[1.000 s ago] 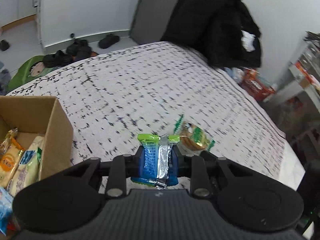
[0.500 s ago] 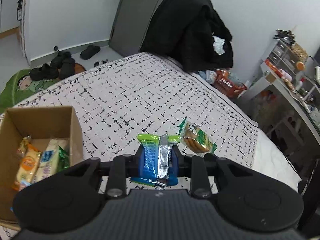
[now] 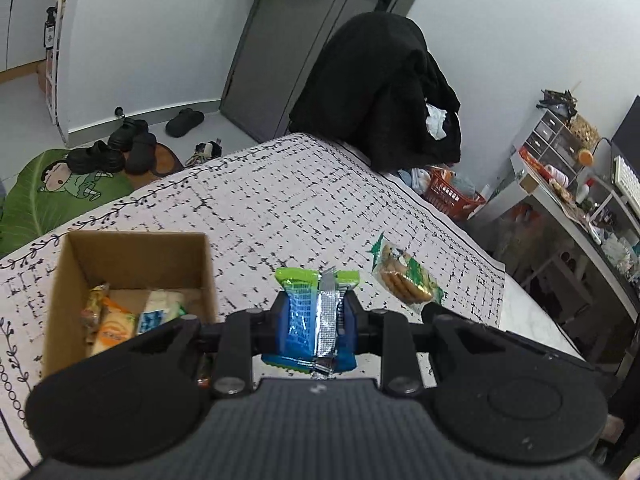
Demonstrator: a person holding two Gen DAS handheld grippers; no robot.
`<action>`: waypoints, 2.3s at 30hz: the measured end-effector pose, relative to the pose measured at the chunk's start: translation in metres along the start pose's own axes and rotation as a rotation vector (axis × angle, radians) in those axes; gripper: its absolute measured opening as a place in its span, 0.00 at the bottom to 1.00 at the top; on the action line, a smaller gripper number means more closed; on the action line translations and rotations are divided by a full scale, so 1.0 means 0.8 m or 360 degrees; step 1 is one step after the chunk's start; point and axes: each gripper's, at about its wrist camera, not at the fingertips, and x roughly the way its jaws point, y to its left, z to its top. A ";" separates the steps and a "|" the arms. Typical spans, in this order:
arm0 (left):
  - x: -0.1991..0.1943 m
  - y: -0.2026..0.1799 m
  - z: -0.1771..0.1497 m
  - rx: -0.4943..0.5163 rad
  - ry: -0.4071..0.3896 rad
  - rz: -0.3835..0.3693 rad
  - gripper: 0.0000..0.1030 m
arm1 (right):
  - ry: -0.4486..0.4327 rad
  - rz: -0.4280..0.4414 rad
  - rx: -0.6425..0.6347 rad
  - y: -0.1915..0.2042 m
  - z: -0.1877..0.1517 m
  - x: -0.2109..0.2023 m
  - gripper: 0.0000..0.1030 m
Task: Organize snacks
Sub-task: 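Carry the blue packet and round cake in both tools over the box, then open left tool to drop the blue packet while right tool releases the cake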
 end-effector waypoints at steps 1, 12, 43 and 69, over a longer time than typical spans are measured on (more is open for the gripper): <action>-0.001 0.005 0.000 -0.0008 0.0000 -0.0003 0.26 | 0.0001 0.0002 -0.0013 0.006 0.001 0.001 0.01; -0.013 0.065 0.000 -0.0100 -0.0015 -0.0008 0.26 | 0.0010 0.0024 -0.0080 0.060 0.000 0.015 0.01; -0.015 0.194 0.014 -0.0493 -0.0078 0.0165 0.74 | 0.0159 0.0246 -0.0152 0.179 -0.011 0.067 0.07; -0.063 0.139 0.003 -0.0230 0.0073 0.0178 0.93 | 0.0101 0.0252 -0.0022 0.120 -0.005 -0.025 0.64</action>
